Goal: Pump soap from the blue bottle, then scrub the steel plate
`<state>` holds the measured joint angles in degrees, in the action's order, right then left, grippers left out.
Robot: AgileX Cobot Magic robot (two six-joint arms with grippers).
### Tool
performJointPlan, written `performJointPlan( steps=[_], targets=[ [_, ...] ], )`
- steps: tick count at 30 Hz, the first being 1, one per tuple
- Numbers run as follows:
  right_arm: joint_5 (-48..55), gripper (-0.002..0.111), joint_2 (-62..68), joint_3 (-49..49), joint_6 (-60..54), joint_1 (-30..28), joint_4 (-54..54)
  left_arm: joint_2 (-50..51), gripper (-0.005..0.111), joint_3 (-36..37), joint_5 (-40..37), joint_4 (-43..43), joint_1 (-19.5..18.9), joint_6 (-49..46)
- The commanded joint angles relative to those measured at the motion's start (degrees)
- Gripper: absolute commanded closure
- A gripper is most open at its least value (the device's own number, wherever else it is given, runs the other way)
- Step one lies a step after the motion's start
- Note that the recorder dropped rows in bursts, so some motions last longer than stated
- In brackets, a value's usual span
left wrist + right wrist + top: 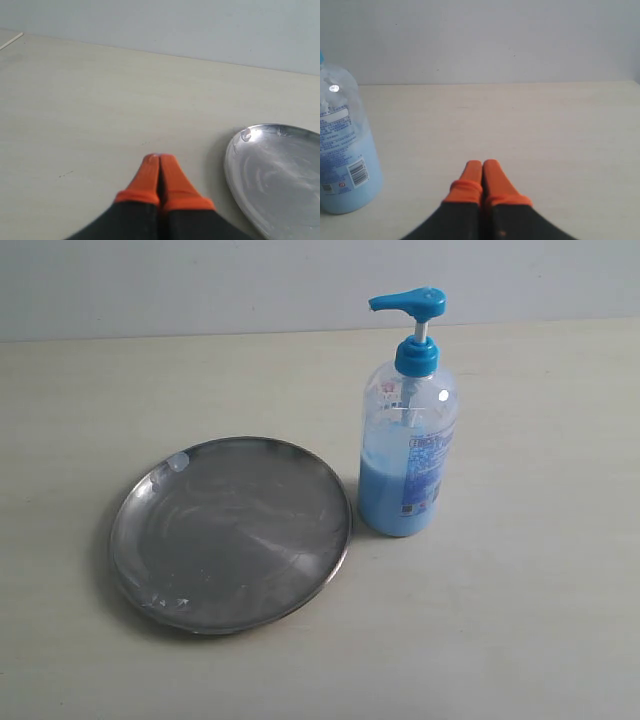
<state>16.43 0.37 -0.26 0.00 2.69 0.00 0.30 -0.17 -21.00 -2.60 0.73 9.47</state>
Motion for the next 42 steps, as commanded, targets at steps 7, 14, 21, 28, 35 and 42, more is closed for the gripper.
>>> performJointPlan(
  steps=[7,14,21,28,35,42],
  targets=[
    [-0.6,0.108,-0.4,0.3,0.0,-0.3,-0.4,-0.3,0.107,0.2,0.5,0.3,-0.1,0.1],
    [-0.1,0.108,-0.4,0.3,0.0,-0.3,-0.4,-0.3,0.107,0.2,0.5,0.3,-0.1,0.1],
    [1.4,0.108,3.1,-3.2,0.0,-0.3,-0.4,-0.3,0.107,0.2,0.5,0.3,-0.1,0.1],
    [1.5,0.108,8.0,-9.4,0.0,-0.3,-0.4,-0.3,0.107,0.2,0.5,0.3,-0.1,0.1],
    [1.5,0.108,12.7,-14.5,0.0,-0.3,-0.4,-0.3,0.107,0.2,0.5,0.3,-0.1,0.1],
    [1.5,0.108,17.9,-18.5,0.0,-0.3,-0.4,-0.3,0.107,0.2,0.5,0.3,-0.1,0.1]
  ],
)
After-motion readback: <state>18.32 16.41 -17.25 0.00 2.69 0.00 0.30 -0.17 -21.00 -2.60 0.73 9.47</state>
